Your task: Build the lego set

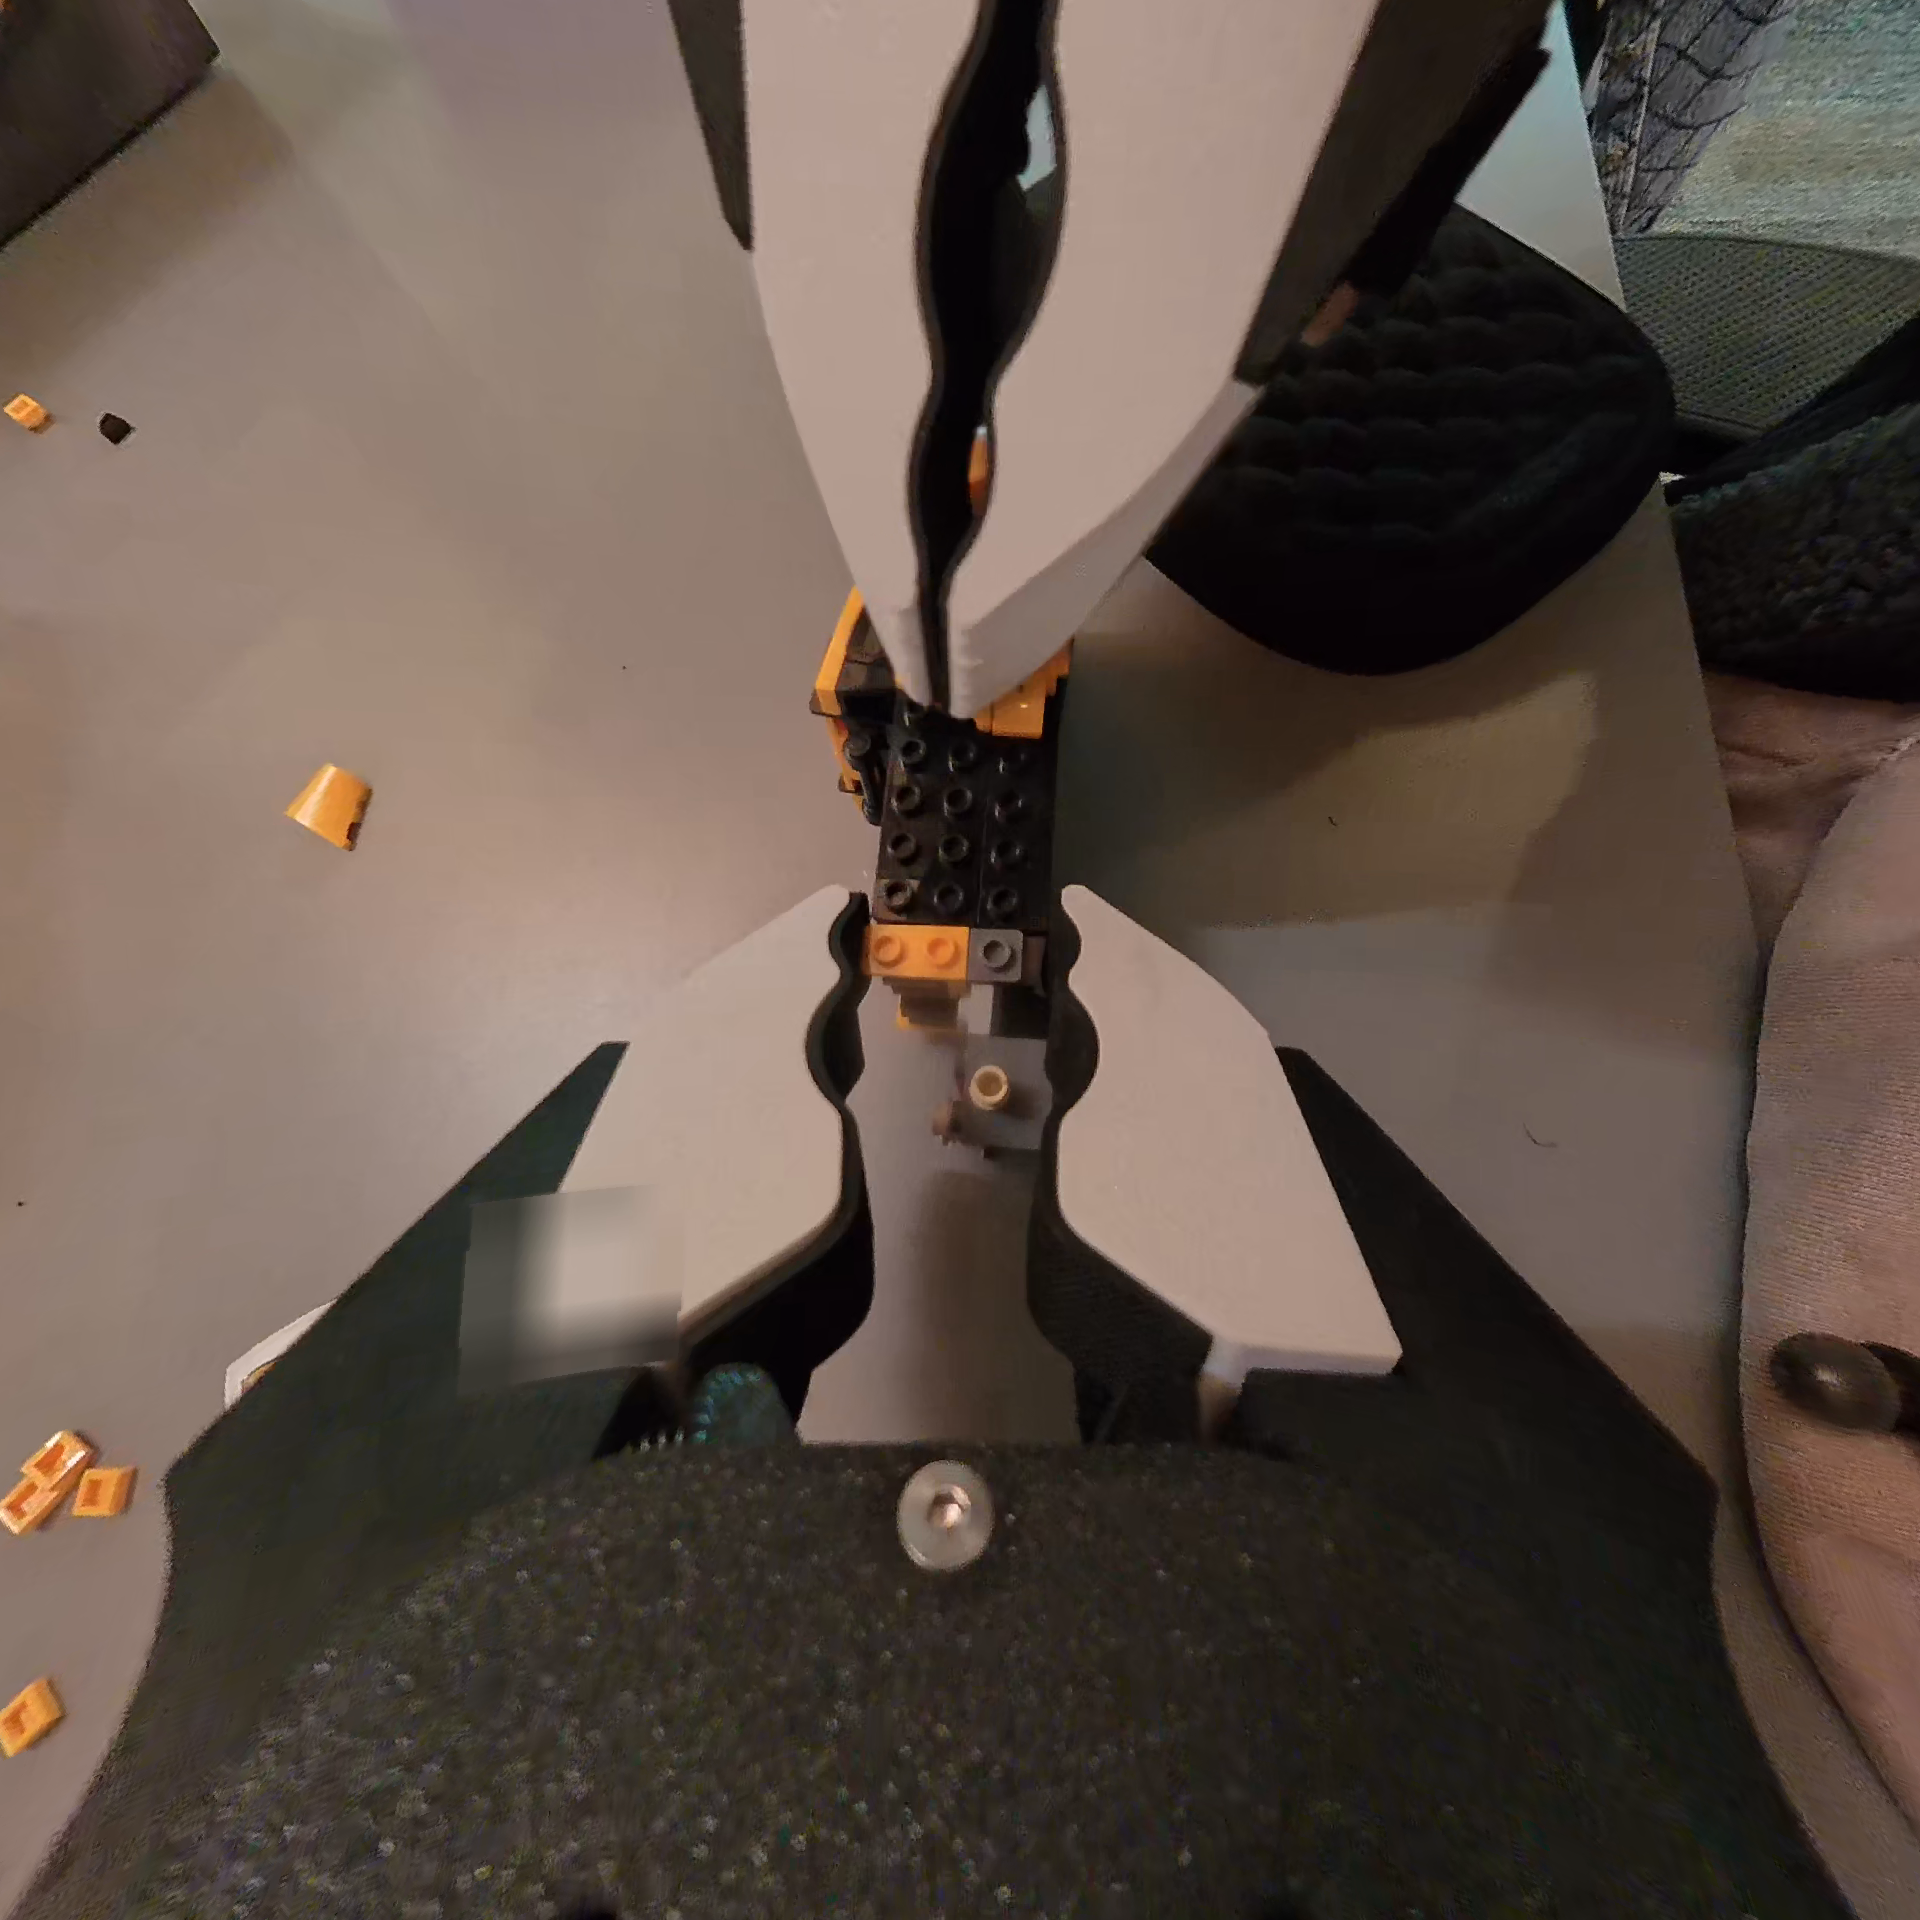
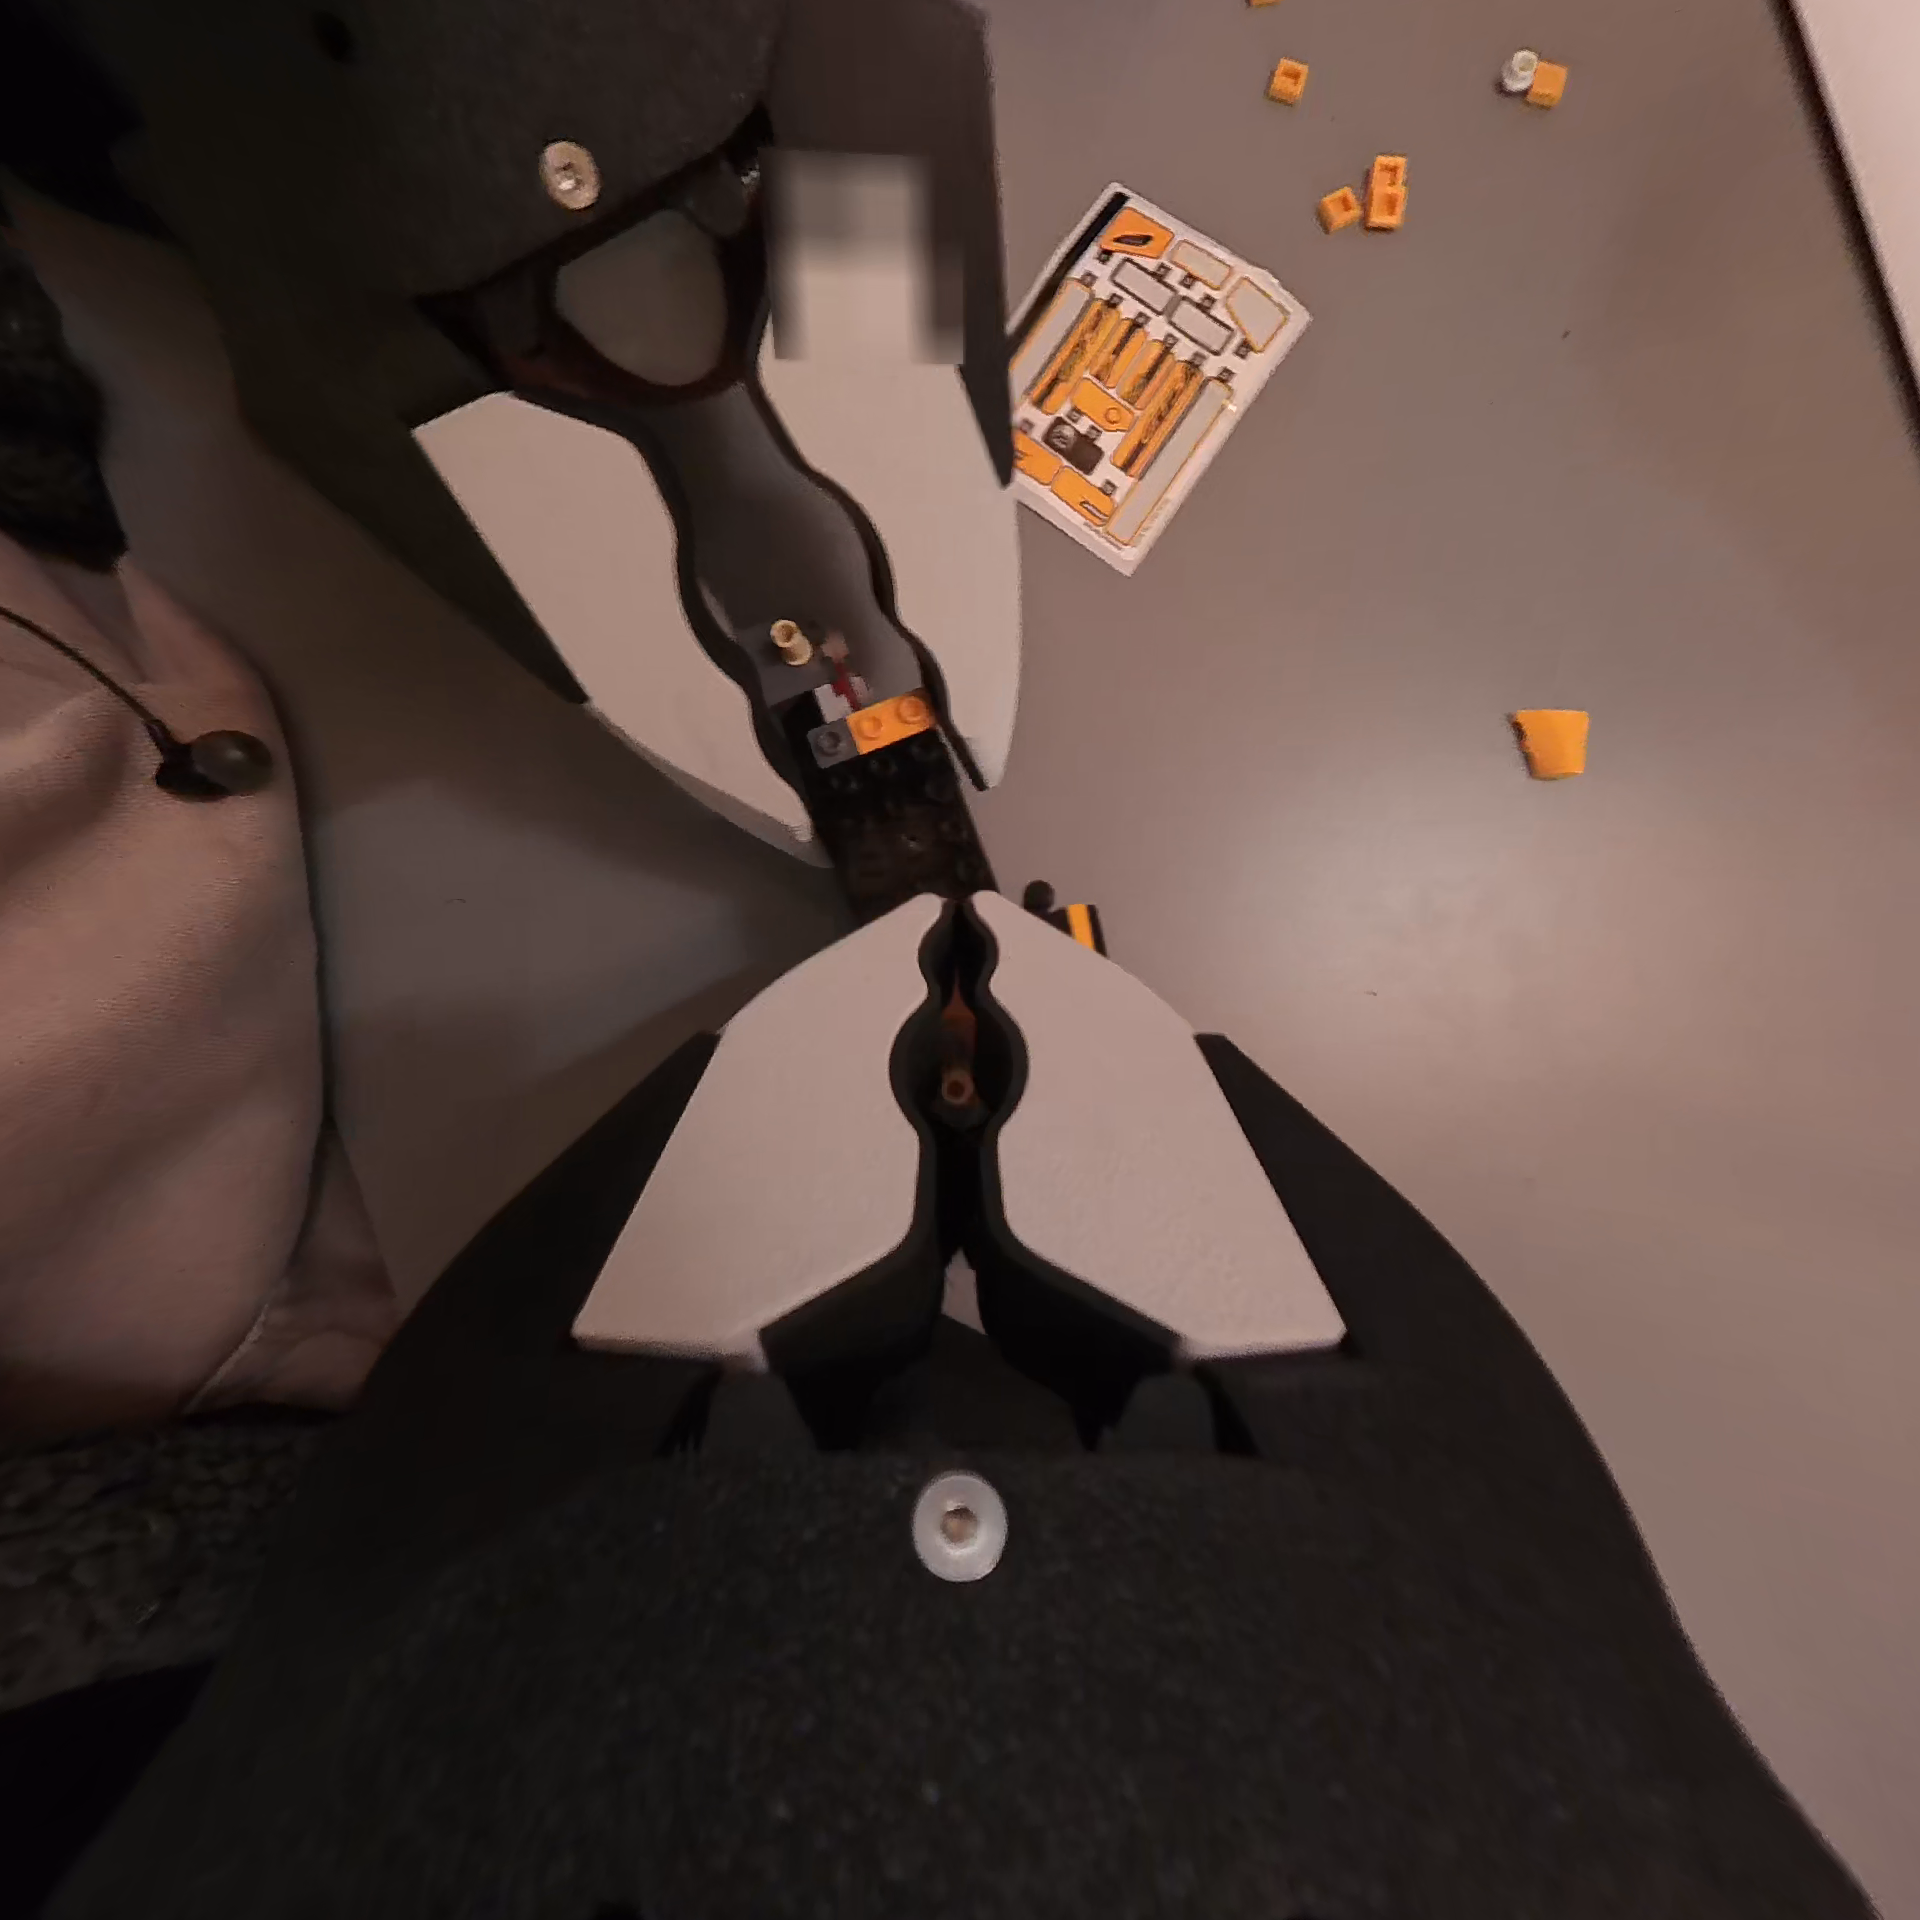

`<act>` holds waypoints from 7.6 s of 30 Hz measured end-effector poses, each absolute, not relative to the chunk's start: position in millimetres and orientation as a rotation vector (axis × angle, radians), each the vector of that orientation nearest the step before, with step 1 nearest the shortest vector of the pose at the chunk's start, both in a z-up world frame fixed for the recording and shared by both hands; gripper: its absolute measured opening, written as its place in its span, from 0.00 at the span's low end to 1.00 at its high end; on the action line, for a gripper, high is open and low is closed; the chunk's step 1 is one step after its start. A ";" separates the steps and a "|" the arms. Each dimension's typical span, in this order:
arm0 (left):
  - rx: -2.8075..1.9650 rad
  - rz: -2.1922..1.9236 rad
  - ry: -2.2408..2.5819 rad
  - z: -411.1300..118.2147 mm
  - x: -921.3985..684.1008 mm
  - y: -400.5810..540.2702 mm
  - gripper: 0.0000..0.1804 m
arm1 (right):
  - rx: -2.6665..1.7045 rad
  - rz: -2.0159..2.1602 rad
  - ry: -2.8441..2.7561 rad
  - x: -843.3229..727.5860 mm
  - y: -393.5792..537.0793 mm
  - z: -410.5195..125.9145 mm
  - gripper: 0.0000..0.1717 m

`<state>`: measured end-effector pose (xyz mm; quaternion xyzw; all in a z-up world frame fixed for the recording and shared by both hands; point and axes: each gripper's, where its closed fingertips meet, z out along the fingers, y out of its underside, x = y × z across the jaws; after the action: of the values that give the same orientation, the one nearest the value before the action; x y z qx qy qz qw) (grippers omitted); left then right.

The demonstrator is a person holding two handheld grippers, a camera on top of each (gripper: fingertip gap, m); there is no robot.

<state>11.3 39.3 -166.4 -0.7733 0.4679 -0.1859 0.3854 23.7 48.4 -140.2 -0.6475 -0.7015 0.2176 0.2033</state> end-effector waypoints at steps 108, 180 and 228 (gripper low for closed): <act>-2.373 -0.247 0.935 -198.6 -137.2 92.2 0.00 | -1.243 0.734 -1.426 -68.4 220.7 -112.3 0.00; -1.657 -0.506 0.737 -98.0 -101.8 148.8 0.12 | -1.227 1.368 -1.632 -71.7 143.0 -105.9 0.00; -1.634 -1.390 0.229 -77.8 -94.8 143.8 0.01 | -1.362 1.621 -1.436 -76.1 149.7 -88.3 0.00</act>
<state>-94.8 143.8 -77.8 -0.6675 0.0937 -0.5678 0.4725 -76.1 149.7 -88.3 -0.5098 -0.5377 0.6069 0.2875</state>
